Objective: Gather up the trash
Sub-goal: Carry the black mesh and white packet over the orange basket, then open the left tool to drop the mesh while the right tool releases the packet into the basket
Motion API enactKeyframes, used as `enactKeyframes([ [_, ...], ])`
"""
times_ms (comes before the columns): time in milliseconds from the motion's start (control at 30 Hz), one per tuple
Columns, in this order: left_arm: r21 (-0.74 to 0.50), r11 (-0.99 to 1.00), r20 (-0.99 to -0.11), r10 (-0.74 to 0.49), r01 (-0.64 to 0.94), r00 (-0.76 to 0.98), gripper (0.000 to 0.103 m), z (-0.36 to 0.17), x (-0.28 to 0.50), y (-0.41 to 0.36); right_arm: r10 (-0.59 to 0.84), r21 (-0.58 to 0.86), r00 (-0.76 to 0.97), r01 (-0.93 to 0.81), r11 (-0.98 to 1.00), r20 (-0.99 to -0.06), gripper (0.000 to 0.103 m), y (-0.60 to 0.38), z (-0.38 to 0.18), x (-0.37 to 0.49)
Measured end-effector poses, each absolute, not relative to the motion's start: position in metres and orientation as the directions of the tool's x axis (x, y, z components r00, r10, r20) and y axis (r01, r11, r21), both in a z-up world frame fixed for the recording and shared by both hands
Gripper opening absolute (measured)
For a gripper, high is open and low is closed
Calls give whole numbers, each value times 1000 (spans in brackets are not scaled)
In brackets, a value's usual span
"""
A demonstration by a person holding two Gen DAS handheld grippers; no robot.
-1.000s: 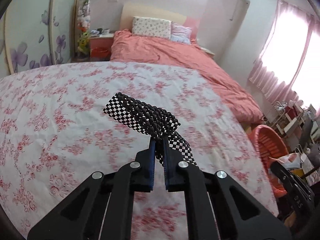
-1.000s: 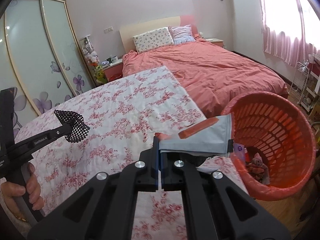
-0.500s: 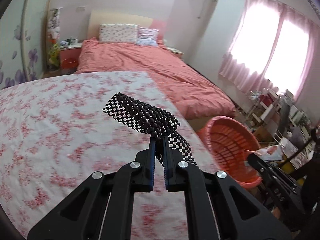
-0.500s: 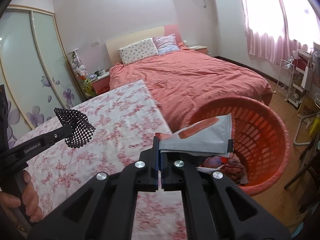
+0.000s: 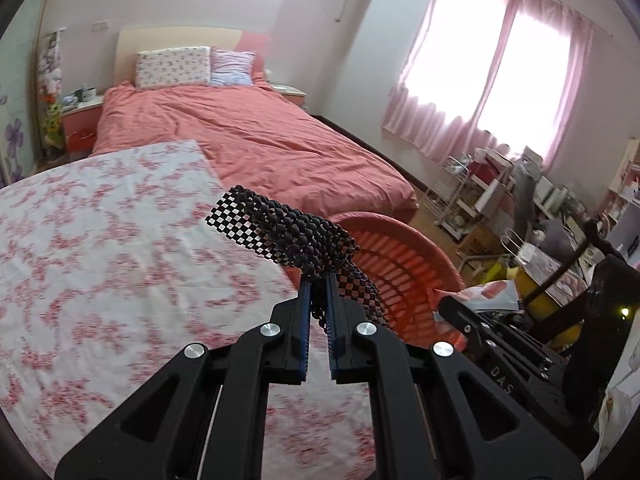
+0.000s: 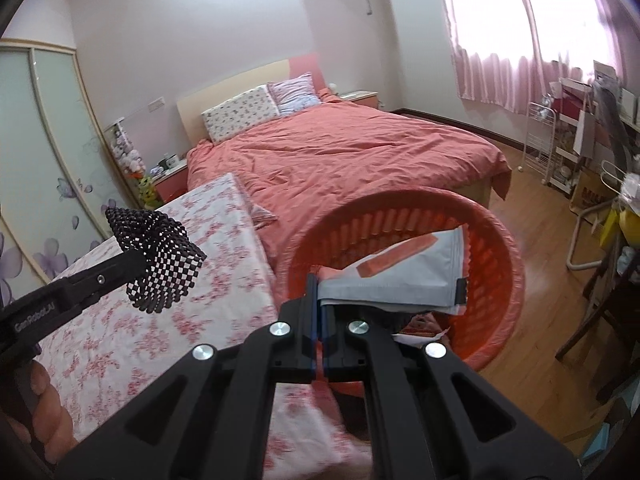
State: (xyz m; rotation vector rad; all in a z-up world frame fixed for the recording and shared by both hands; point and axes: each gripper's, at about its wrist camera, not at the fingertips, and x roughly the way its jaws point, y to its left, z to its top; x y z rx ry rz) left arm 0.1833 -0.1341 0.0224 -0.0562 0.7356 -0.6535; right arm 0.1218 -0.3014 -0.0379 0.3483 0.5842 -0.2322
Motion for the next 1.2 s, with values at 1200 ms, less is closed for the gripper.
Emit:
enactKeyframes([
  [1200, -310, 751, -710, -591, 583, 383, 14, -20, 195, -225, -52, 357, 787, 336, 872, -614, 24, -378, -66, 145],
])
